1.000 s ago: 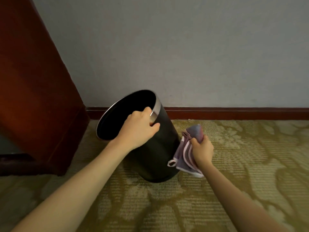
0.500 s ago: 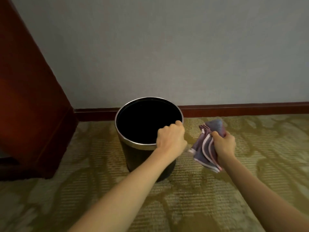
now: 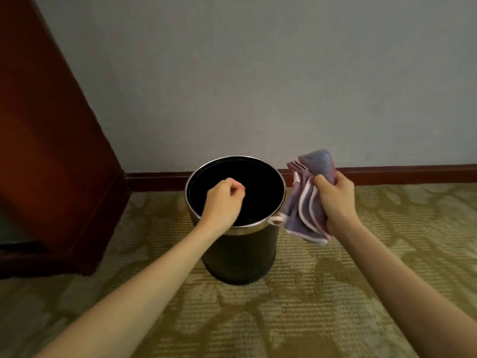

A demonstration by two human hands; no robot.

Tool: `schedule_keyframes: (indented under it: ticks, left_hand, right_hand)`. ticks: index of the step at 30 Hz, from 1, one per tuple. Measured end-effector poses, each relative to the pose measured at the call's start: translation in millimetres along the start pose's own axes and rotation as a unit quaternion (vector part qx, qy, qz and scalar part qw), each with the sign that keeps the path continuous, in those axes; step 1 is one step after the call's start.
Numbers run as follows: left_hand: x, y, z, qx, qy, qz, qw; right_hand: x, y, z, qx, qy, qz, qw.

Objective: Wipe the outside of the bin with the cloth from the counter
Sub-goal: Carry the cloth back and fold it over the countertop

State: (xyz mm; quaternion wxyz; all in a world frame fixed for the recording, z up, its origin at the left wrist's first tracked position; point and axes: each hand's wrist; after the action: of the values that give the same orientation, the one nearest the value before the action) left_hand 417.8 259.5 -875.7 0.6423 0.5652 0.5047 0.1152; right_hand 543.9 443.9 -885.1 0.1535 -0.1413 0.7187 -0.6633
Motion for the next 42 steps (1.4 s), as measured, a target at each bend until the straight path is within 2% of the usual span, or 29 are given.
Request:
schedule_keyframes:
  ticks: [5, 9, 13, 16, 22, 27, 33, 42]
  left_hand:
    - [-38.2, 3.9, -16.1, 0.004, 0.03, 0.097, 0.995]
    - [-77.1, 16.1, -23.0, 0.052, -0.009, 0.176, 0.983]
    - [-104.0, 24.1, -23.5, 0.087, -0.085, 0.114, 0.986]
    - [-117.7, 23.2, -25.9, 0.107, -0.096, 0.034, 0.989]
    - [-147.6, 31.1, -45.2, 0.114, -0.055, -0.086, 0.988]
    - [-167.6, 78.1, -71.3, 0.113, -0.045, -0.021, 0.992]
    - [-202.6, 163.9, -107.3, 0.157, 0.047, -0.008, 0.986]
    - [-264.0, 289.6, -132.9, 0.147, 0.065, 0.04, 0.986]
  right_hand:
    - [26.1, -42.7, 16.6, -0.088, -0.111, 0.034, 0.989]
    - [53.9, -64.5, 36.4, -0.131, -0.226, 0.052, 0.964]
    - [81.9, -76.3, 51.4, -0.157, -0.301, 0.075, 0.938]
    - [100.3, -83.6, 56.1, -0.162, -0.337, 0.085, 0.923]
    - [126.8, -112.8, 41.1, -0.182, -0.349, 0.126, 0.911]
    - [138.1, -164.9, 14.3, -0.225, -0.322, 0.158, 0.906]
    - [140.9, -251.6, -20.9, -0.275, -0.327, 0.222, 0.877]
    - [122.9, -383.1, -62.3, -0.221, -0.318, 0.262, 0.884]
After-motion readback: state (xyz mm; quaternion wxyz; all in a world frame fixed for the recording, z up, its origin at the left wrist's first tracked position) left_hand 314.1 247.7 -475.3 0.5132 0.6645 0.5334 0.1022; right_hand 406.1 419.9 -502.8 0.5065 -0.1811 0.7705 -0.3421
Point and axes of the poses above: each hand's wrist, its own z-axis away from the middle knuckle, its own x-axis out of the palm, y = z × x, and after that the axes turned 1 degree about y, right-handed
